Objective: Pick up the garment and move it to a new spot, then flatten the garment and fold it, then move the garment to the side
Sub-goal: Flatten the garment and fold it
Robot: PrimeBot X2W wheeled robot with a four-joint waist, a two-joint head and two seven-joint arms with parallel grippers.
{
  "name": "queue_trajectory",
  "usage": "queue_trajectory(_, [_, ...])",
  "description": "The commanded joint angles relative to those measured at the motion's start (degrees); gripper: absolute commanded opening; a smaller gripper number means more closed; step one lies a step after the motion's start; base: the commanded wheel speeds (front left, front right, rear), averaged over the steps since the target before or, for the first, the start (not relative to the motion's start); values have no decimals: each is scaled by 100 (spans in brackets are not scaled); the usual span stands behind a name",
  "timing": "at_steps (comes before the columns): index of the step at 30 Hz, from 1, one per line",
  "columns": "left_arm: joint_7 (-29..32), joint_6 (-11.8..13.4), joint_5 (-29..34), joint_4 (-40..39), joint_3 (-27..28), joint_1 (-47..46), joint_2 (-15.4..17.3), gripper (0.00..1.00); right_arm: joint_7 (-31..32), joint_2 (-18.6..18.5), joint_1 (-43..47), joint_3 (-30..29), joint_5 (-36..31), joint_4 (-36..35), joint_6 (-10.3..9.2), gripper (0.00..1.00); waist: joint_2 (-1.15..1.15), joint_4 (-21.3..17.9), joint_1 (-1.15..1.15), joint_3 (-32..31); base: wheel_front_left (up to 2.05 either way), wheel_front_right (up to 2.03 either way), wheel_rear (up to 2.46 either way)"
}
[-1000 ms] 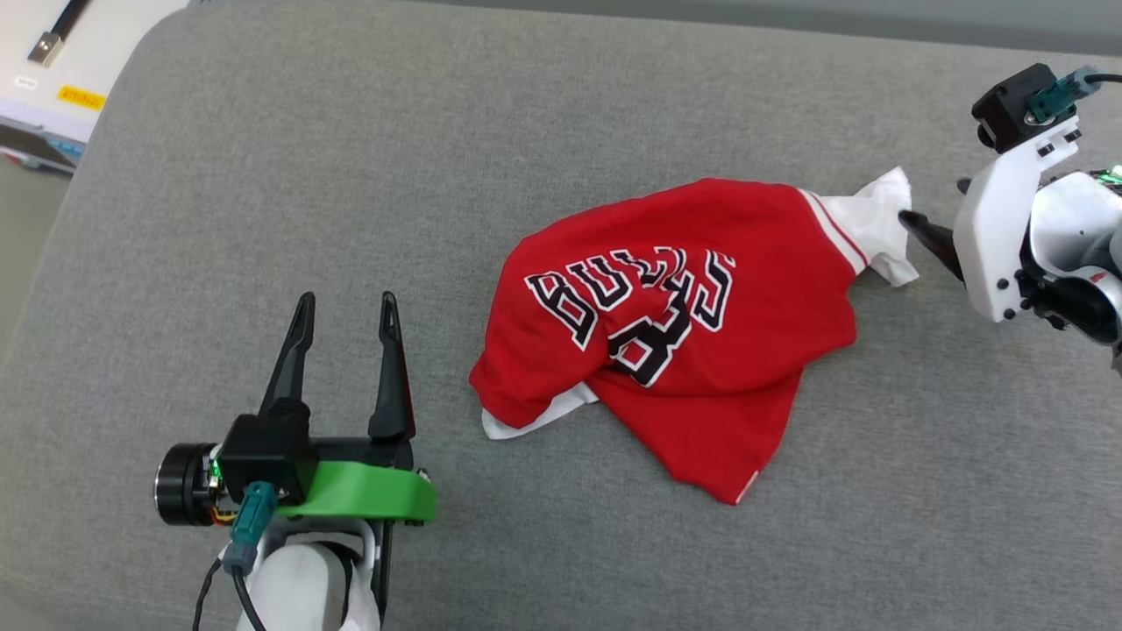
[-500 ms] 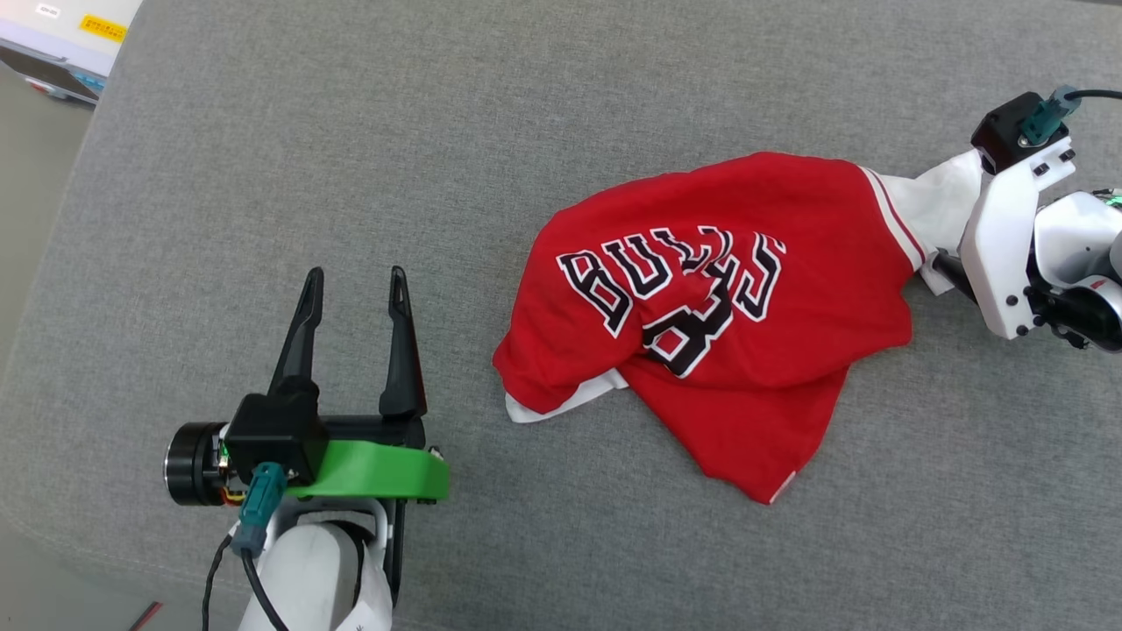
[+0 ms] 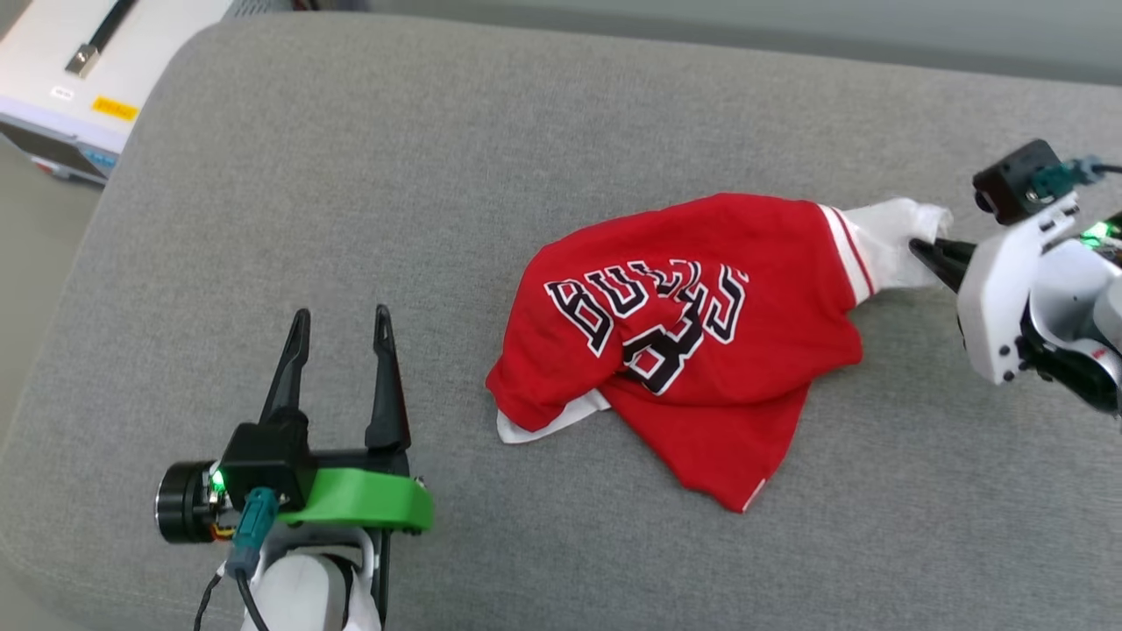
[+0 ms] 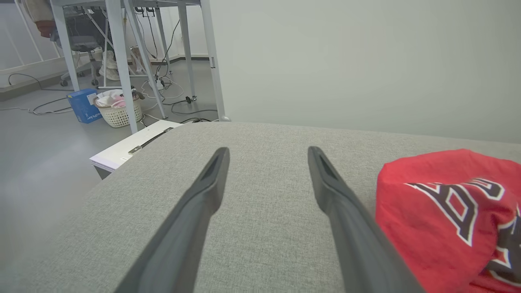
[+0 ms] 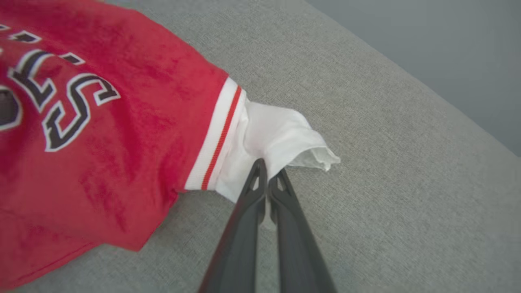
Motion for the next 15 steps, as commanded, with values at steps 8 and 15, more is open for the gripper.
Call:
queue_trajectory(8, [-33, -34, 0, 5, 155, 424, -24, 100, -613, -497, 1359, -404, 206, -412, 37, 0, 0, -412, 0, -680, 0, 0, 0])
queue_trajectory(15, [-33, -79, 52, 19, 260, 588, -24, 100, -839, -555, 2756, -1010, 357, -530, 37, 0, 0, -643, 0, -911, 0, 0, 0])
